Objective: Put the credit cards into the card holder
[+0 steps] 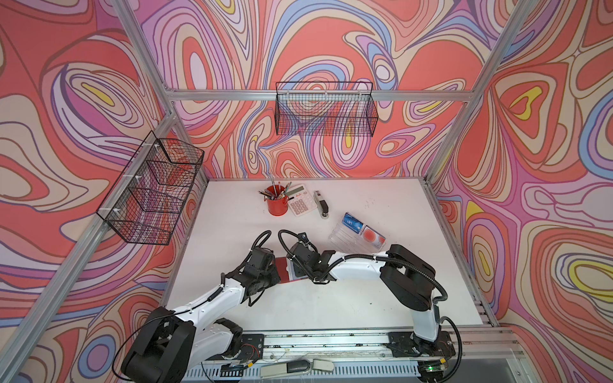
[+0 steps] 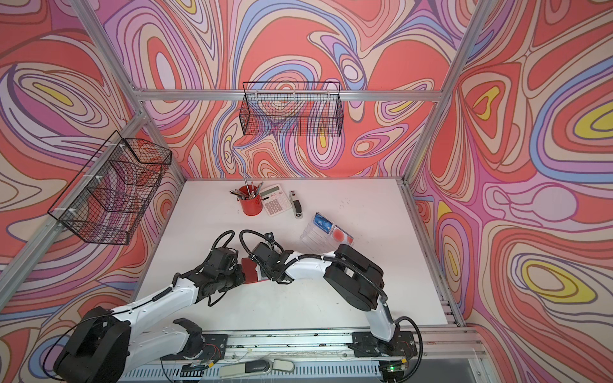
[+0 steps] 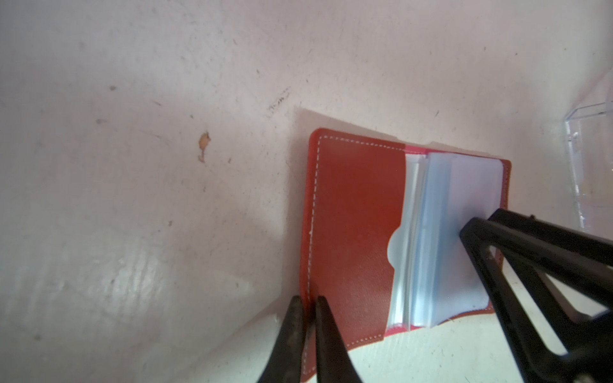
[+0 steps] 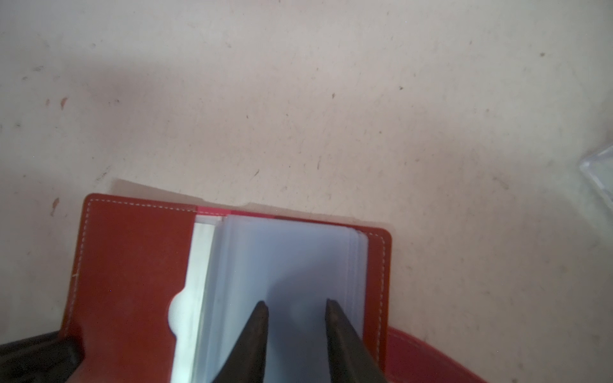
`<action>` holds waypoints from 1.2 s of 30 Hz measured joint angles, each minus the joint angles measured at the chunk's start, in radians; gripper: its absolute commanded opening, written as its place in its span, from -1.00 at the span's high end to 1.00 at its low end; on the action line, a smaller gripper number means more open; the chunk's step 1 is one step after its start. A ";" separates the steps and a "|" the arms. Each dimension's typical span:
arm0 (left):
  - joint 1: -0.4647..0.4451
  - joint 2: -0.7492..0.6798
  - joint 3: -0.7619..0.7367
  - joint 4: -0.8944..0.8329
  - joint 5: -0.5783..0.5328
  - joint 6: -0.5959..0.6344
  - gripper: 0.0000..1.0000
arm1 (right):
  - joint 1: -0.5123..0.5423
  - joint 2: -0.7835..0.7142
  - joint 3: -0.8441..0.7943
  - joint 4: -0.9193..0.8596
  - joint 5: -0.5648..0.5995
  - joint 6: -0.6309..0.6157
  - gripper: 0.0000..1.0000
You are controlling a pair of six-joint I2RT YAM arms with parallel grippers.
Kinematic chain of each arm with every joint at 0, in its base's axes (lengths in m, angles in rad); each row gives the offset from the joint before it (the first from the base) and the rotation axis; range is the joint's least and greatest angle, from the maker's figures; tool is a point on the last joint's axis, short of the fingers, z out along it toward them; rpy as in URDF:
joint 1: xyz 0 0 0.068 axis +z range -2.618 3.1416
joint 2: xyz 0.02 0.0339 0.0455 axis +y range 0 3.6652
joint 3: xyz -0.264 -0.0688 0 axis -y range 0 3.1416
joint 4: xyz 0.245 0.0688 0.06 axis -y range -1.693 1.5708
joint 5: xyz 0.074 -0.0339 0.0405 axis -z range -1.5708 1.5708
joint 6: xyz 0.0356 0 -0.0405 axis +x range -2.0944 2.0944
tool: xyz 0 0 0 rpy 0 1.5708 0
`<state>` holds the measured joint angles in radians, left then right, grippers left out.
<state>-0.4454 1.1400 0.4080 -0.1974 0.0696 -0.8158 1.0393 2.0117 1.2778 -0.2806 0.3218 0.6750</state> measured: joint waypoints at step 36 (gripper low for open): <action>0.000 -0.007 0.000 -0.001 -0.002 0.000 0.78 | -0.019 0.000 -0.005 0.047 -0.079 -0.001 0.25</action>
<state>-0.4454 1.1328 0.4080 -0.1982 0.0681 -0.8154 1.0199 2.0121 1.2728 -0.2337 0.2432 0.6743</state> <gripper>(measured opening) 0.111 0.361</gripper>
